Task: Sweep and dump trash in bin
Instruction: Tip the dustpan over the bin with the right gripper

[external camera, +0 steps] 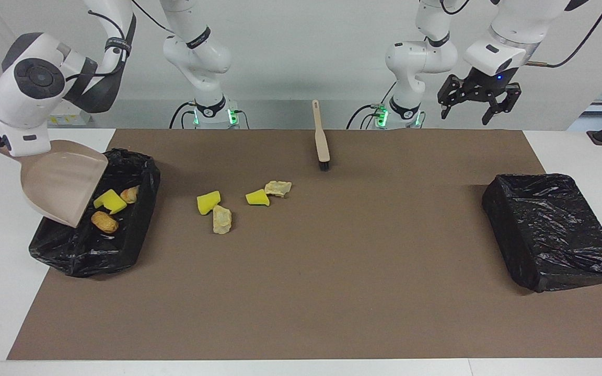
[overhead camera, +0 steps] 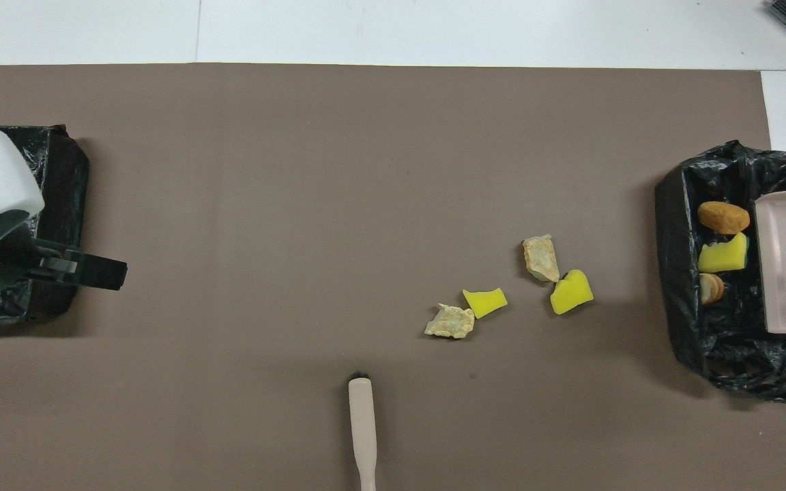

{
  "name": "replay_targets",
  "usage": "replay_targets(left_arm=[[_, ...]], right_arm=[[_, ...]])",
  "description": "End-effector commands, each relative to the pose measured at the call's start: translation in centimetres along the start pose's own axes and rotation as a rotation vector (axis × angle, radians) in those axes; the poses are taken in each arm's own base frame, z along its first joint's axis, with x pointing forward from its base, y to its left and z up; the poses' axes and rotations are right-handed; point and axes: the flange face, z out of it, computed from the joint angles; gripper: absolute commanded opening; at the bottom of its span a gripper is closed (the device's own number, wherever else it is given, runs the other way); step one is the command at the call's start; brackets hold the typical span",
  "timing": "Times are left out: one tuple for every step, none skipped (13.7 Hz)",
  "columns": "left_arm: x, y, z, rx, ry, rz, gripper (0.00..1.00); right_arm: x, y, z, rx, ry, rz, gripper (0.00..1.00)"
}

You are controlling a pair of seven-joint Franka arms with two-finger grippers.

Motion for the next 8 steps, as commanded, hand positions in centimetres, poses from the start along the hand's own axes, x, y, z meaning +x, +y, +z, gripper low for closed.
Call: replay_targets(left_arm=[[-0.3, -0.9, -0.8, 0.017, -0.007, 0.031, 1.00], [-0.4, -2.0, -0.9, 0.018, -0.008, 0.029, 1.00], [-0.3, -2.3, -0.7, 0.018, -0.010, 0.026, 1.00], [-0.2, -2.3, -0.5, 0.016, -0.016, 0.026, 1.00], [-0.4, -2.3, -0.7, 0.016, -0.017, 0.027, 1.00], [-0.5, -2.7, -0.5, 0.014, -0.020, 0.023, 1.00], [-0.6, -3.1, -0.6, 0.013, -0.022, 0.016, 1.00], [-1.1, -3.9, -0.8, 0.013, -0.015, -0.001, 1.00]], right_arm=[[-1.2, -0.4, -1.4, -0.017, 0.076, 0.001, 0.00], [-0.8, -0.4, -1.7, -0.021, 0.119, 0.008, 0.00], [-0.2, -0.3, -1.9, -0.026, 0.160, 0.012, 0.00], [0.4, -0.2, -2.0, -0.030, 0.213, 0.022, 0.00], [1.0, -0.1, -2.2, -0.033, 0.266, 0.033, 0.00], [1.8, -0.1, -2.5, -0.033, 0.307, 0.042, 0.00], [3.2, 0.2, -3.8, -0.044, 0.357, 0.037, 0.00], [4.1, 0.3, -4.6, -0.041, 0.381, 0.049, 0.00]])
